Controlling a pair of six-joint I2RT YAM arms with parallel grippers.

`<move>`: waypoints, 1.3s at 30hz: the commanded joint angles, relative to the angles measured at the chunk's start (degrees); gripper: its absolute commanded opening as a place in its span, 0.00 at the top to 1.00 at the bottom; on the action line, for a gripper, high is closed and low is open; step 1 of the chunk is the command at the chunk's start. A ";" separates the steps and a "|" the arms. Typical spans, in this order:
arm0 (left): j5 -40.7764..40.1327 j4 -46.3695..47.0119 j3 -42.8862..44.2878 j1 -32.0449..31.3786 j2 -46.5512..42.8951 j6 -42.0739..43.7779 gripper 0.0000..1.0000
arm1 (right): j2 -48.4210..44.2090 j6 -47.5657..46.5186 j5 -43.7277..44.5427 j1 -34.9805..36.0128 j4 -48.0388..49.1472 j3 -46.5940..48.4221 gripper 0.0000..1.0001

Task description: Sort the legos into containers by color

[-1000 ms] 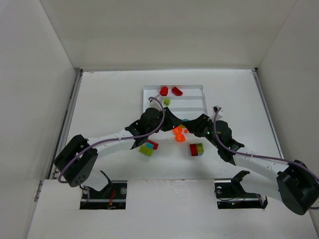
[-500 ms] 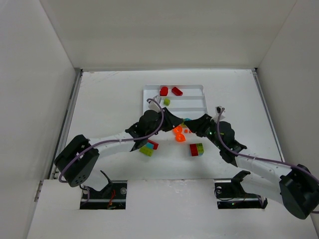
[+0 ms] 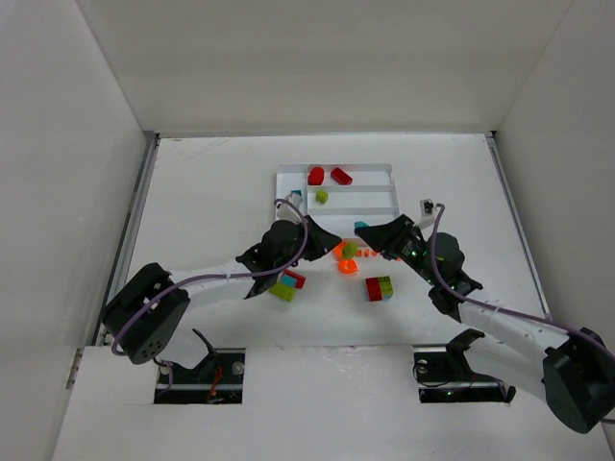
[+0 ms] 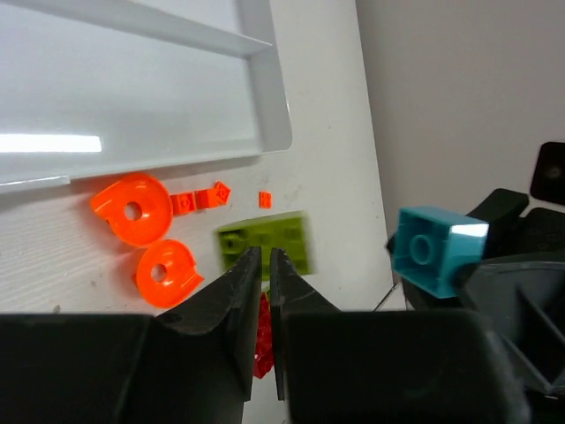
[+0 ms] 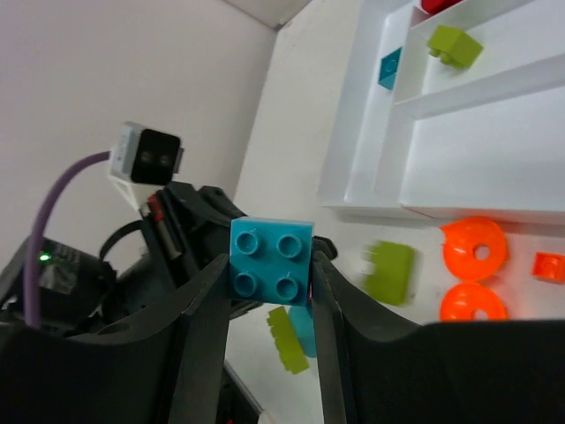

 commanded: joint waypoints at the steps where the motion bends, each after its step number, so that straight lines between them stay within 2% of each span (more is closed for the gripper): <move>1: 0.04 1.50 -0.92 0.67 -4.45 0.79 0.94 | -0.09 0.77 -2.00 -0.55 5.54 1.92 0.74; 10: 0.04 -0.33 -1.71 0.94 -6.30 1.93 0.92 | 4.31 -1.24 -0.69 -0.64 4.58 3.85 0.75; 14: -5.91 -6.13 -3.73 -0.20 -8.40 7.11 0.89 | 6.41 -4.75 2.04 -0.46 -0.95 6.66 0.75; 17: -11.20 -10.62 -5.31 -0.73 -12.44 9.40 0.84 | 12.46 -9.23 3.01 0.32 -5.78 12.80 0.75; 24: -20.60 -16.24 -9.00 1.54 -29.13 12.92 0.73 | 33.19 -13.73 4.94 4.98 -10.71 31.16 0.75; 30: -20.44 -22.57 -11.73 6.64 -37.06 12.92 0.69 | 48.15 -15.92 8.28 9.11 -15.98 46.20 0.73; 35: -20.18 -23.90 -13.49 7.17 -38.91 13.19 0.67 | 54.92 -17.51 11.35 10.96 -20.38 54.82 0.65; 39: -20.18 -24.07 -13.40 6.04 -38.12 14.24 0.65 | 56.25 -17.77 13.99 10.97 -21.79 57.38 0.44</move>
